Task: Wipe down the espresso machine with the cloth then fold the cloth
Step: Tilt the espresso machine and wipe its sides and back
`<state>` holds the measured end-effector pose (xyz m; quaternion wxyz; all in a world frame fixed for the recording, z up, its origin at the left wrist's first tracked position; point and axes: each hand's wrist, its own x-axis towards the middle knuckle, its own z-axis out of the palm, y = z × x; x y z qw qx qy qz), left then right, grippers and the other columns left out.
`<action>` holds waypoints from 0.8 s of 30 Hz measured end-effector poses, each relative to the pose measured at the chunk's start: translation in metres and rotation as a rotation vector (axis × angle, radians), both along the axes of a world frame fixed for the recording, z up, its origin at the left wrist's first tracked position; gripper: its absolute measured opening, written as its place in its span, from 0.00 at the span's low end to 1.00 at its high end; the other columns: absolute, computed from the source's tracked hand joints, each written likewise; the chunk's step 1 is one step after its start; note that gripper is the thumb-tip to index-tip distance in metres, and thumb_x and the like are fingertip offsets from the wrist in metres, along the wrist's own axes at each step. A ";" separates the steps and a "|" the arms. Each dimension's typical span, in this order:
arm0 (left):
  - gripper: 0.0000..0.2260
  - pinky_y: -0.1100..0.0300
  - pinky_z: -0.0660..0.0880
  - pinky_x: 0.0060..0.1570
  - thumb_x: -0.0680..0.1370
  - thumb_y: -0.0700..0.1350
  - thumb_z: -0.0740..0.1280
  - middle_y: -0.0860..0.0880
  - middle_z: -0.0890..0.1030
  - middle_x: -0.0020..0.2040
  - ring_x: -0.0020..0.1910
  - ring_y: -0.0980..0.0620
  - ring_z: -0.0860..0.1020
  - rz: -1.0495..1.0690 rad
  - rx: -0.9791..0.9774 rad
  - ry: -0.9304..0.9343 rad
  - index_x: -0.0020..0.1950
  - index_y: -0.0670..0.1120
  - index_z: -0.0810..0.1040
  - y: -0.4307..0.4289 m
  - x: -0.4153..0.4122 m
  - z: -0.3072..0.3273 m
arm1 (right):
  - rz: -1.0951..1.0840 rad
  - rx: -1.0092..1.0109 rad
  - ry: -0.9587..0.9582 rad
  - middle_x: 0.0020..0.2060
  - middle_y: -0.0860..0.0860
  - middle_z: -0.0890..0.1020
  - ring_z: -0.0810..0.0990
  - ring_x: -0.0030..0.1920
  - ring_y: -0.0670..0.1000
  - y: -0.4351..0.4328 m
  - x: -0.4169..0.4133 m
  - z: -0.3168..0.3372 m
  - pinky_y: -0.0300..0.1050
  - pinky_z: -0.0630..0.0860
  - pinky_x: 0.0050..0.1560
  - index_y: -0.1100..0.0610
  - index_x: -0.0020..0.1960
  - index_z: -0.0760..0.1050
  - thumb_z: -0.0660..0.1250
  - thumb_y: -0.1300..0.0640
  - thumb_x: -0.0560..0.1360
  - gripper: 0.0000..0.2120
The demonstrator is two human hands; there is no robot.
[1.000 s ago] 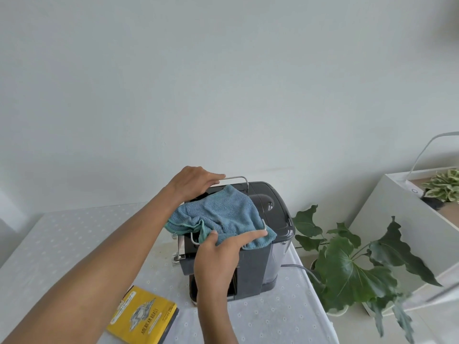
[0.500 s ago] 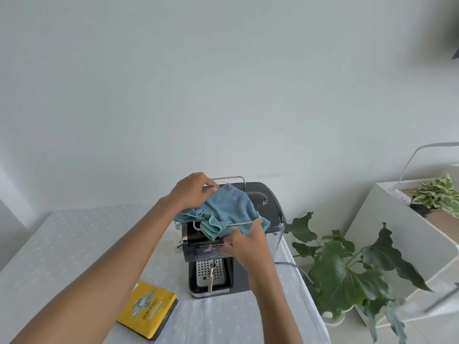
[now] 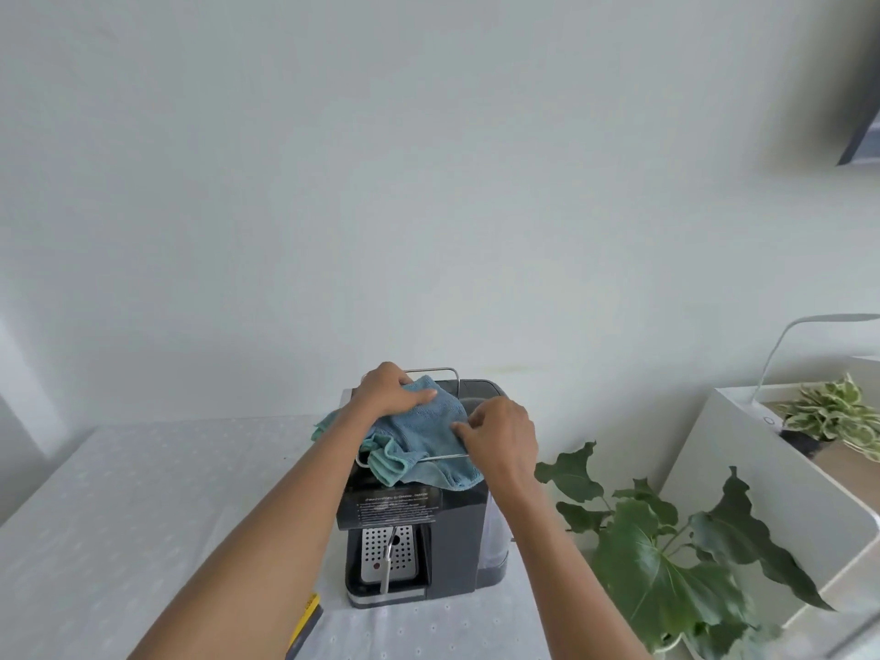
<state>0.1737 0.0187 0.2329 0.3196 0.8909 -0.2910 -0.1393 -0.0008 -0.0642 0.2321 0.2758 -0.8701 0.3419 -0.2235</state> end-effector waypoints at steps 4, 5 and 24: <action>0.19 0.58 0.64 0.33 0.70 0.56 0.74 0.48 0.71 0.31 0.30 0.51 0.68 0.012 -0.062 0.017 0.36 0.41 0.76 -0.001 -0.001 0.004 | 0.022 -0.006 0.028 0.27 0.49 0.72 0.72 0.33 0.55 0.000 0.006 -0.008 0.44 0.66 0.31 0.54 0.28 0.64 0.71 0.58 0.73 0.20; 0.19 0.58 0.66 0.35 0.71 0.56 0.74 0.47 0.74 0.33 0.32 0.50 0.70 0.000 -0.102 0.019 0.40 0.40 0.77 0.001 0.001 0.006 | 0.038 -0.005 0.020 0.32 0.50 0.77 0.76 0.38 0.57 -0.001 0.008 -0.008 0.46 0.71 0.35 0.54 0.32 0.68 0.69 0.58 0.74 0.15; 0.14 0.52 0.79 0.54 0.74 0.50 0.73 0.58 0.84 0.51 0.50 0.57 0.81 -0.054 -0.628 -0.209 0.59 0.59 0.81 0.051 -0.046 0.091 | 0.460 -0.269 -0.268 0.30 0.33 0.72 0.72 0.34 0.37 -0.056 -0.007 0.107 0.40 0.71 0.44 0.45 0.69 0.77 0.60 0.57 0.83 0.17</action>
